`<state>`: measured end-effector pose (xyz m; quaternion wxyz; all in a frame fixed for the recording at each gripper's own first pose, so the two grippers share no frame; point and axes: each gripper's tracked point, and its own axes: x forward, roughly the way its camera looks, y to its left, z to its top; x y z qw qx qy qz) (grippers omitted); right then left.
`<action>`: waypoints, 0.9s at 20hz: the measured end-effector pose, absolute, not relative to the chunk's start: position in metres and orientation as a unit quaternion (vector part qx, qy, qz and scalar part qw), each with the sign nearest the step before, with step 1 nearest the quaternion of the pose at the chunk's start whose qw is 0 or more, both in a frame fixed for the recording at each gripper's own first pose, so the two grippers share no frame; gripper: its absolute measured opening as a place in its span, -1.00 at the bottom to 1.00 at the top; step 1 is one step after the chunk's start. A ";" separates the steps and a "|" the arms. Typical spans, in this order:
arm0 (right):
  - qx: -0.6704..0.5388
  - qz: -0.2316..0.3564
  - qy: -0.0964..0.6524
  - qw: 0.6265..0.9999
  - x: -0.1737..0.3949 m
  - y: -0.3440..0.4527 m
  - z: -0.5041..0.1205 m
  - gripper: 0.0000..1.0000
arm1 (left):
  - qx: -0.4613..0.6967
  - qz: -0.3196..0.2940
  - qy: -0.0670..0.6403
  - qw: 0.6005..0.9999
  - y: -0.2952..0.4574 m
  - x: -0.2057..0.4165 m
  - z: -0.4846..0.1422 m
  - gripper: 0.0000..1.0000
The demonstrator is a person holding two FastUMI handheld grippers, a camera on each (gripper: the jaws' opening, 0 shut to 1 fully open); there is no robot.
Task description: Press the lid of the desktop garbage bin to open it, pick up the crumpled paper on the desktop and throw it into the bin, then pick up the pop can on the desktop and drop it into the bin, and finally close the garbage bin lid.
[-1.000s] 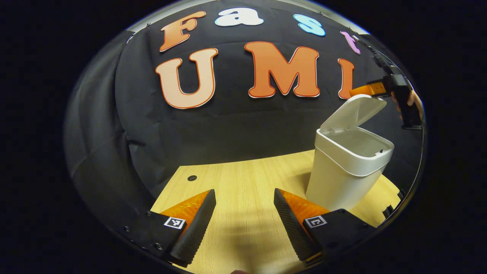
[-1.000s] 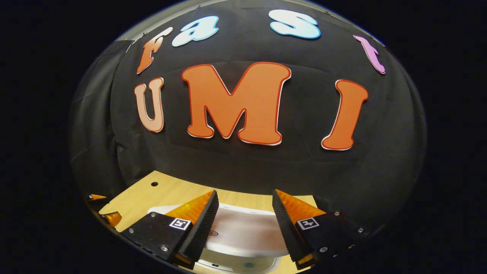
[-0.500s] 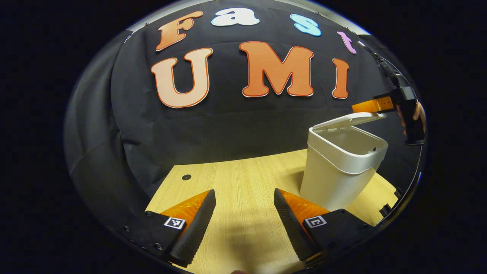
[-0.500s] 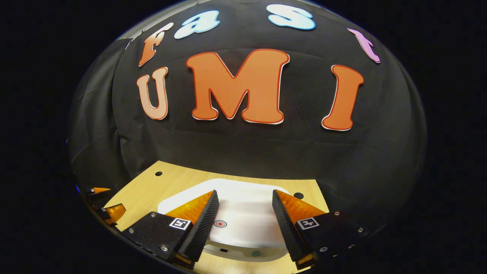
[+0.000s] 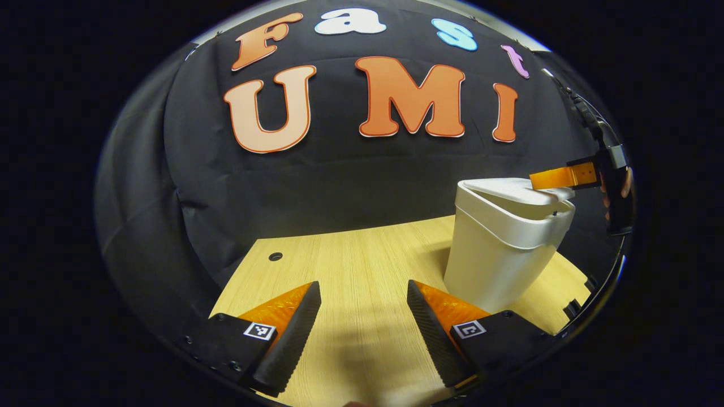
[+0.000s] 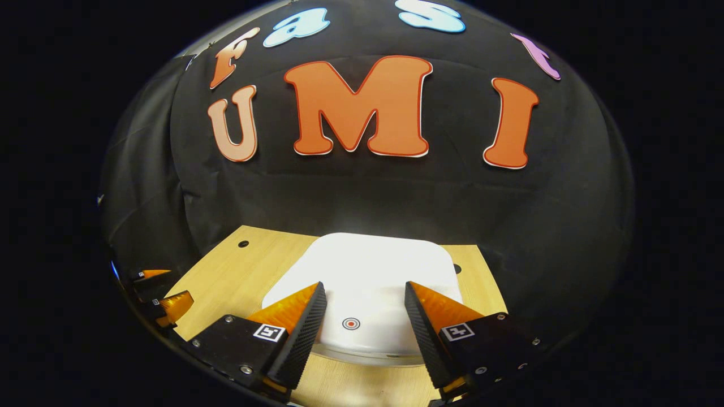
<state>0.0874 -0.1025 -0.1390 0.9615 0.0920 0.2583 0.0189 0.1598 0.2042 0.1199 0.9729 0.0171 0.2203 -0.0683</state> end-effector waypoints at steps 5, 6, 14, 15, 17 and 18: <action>0.091 0.013 0.253 0.963 0.078 -0.099 -0.144 0.70 | 0.014 -0.073 0.228 0.971 0.205 0.157 0.116 0.92; 0.090 0.013 0.255 0.963 0.075 -0.096 -0.147 0.70 | 0.013 -0.075 0.230 0.970 0.205 0.156 0.115 0.90; 0.093 -0.010 0.236 0.967 0.060 -0.091 -0.147 0.70 | 0.015 -0.090 0.245 0.965 0.202 0.157 0.103 0.95; 0.095 -0.013 0.231 0.968 0.060 -0.090 -0.147 0.70 | 0.017 -0.092 0.244 0.965 0.201 0.160 0.103 0.95; 0.099 -0.022 0.222 0.970 0.060 -0.088 -0.148 0.65 | 0.017 -0.096 0.242 0.965 0.199 0.161 0.105 0.95; 0.100 -0.024 0.221 0.970 0.060 -0.087 -0.149 0.63 | 0.017 -0.099 0.241 0.965 0.198 0.164 0.106 0.95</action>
